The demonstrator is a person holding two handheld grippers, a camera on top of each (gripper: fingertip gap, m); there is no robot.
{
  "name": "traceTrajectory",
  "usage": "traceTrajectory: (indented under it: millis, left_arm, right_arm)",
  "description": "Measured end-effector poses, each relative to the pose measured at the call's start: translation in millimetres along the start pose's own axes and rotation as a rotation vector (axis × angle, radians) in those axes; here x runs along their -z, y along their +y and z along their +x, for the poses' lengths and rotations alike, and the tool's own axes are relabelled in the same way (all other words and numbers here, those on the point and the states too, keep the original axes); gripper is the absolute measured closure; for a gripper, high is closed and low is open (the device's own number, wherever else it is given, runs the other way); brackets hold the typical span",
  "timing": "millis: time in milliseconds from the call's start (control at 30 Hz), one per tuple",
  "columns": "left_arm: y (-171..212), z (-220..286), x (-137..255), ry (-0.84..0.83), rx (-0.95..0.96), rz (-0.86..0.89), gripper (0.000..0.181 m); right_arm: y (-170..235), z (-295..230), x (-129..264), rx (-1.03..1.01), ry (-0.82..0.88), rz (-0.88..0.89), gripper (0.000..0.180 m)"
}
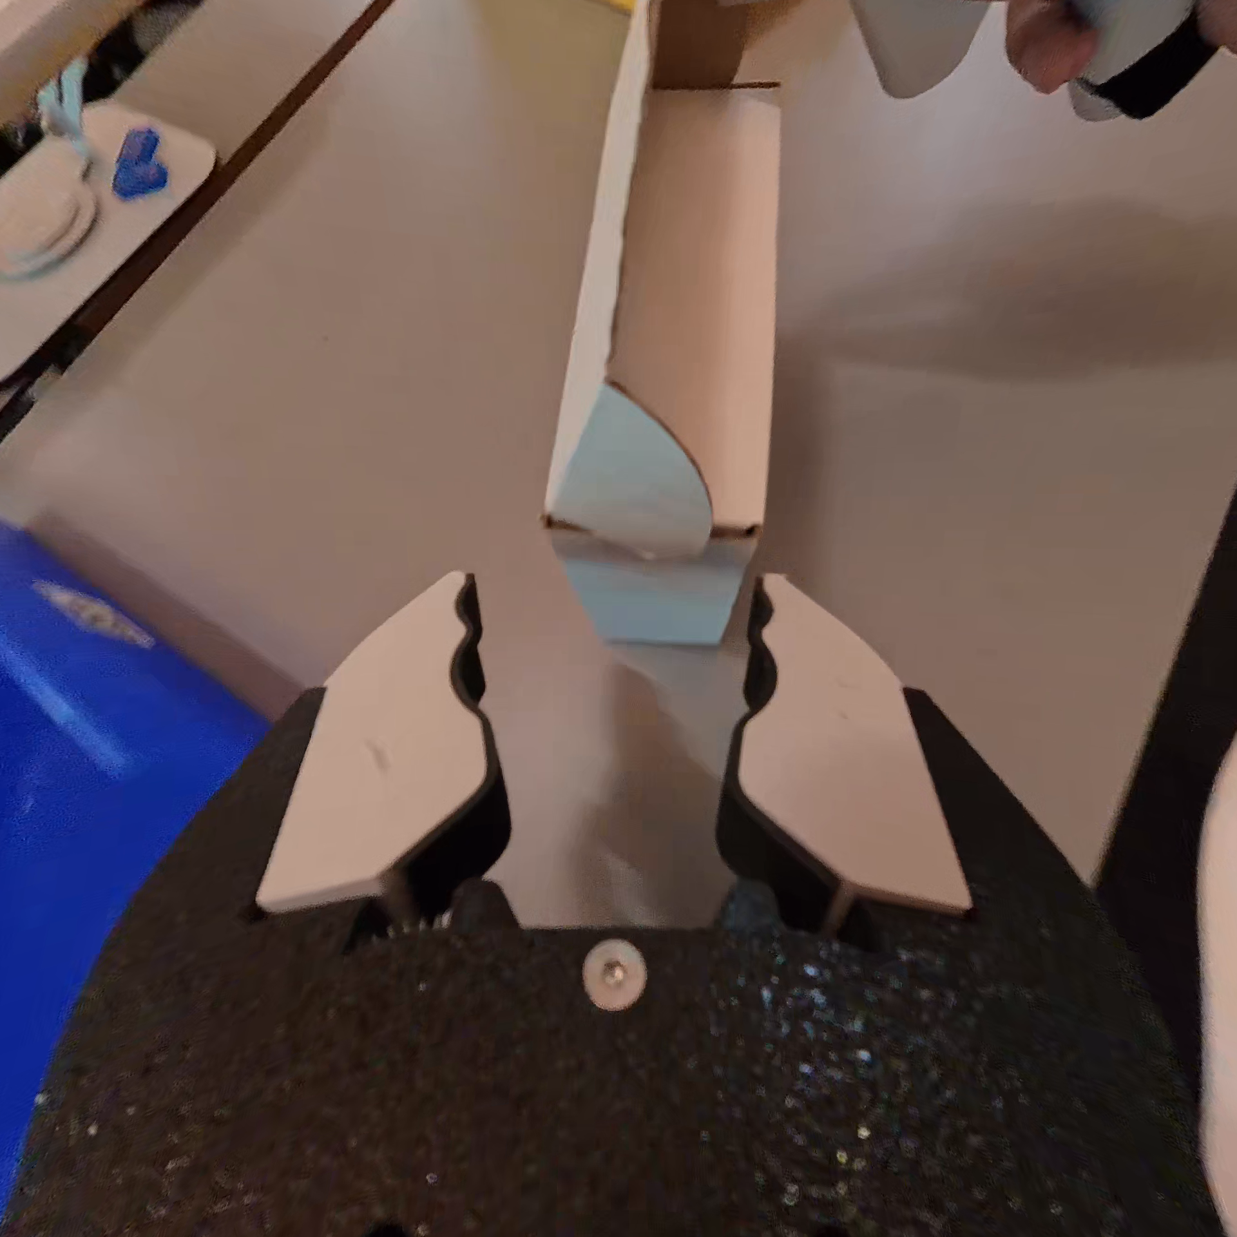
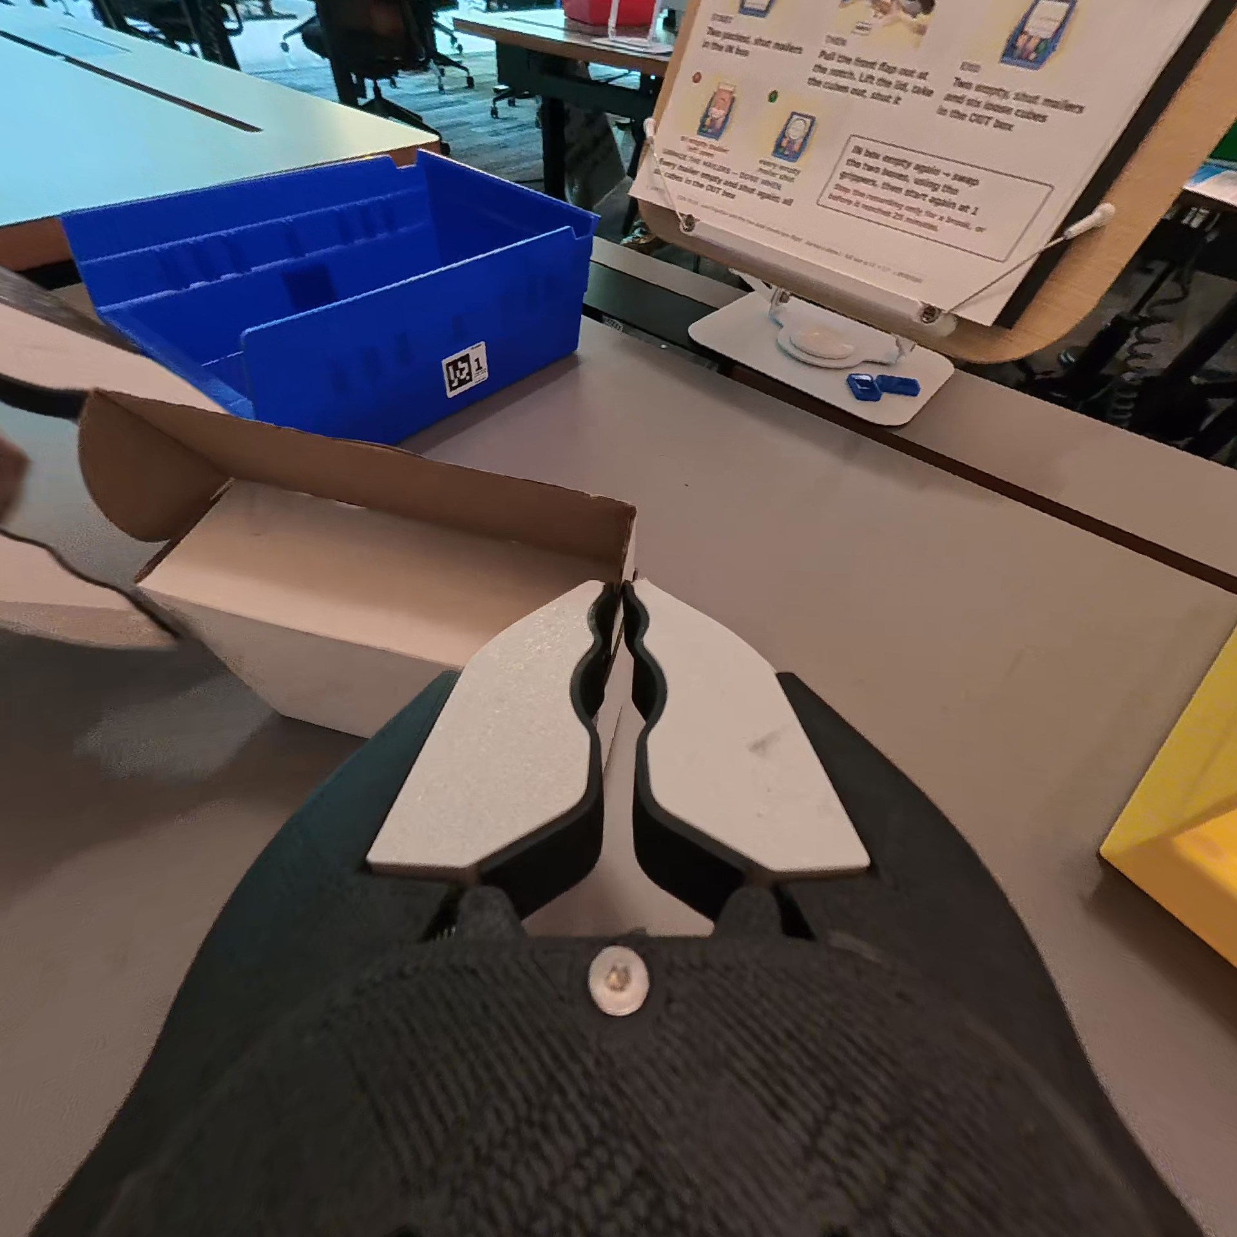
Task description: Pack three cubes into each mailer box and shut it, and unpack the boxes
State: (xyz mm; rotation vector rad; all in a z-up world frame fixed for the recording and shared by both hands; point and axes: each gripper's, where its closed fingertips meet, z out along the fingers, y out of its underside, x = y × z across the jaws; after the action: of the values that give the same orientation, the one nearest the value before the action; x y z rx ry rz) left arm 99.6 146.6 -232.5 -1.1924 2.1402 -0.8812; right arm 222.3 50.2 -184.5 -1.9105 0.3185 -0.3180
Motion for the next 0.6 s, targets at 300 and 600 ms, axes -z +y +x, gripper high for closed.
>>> traceTrajectory:
  millis: [300,600]
  left_arm:
    - [-27.4,24.2,28.6,0.006,0.164,-0.006,0.152]
    - [-26.0,-1.8,18.1,-0.213,0.221,-0.032,0.173]
  right_arm:
    - [2.3,-4.3,5.2,-0.039,0.09,-0.01,0.177]
    - [5.5,-9.0,13.3,-0.043,0.1,0.003,0.177]
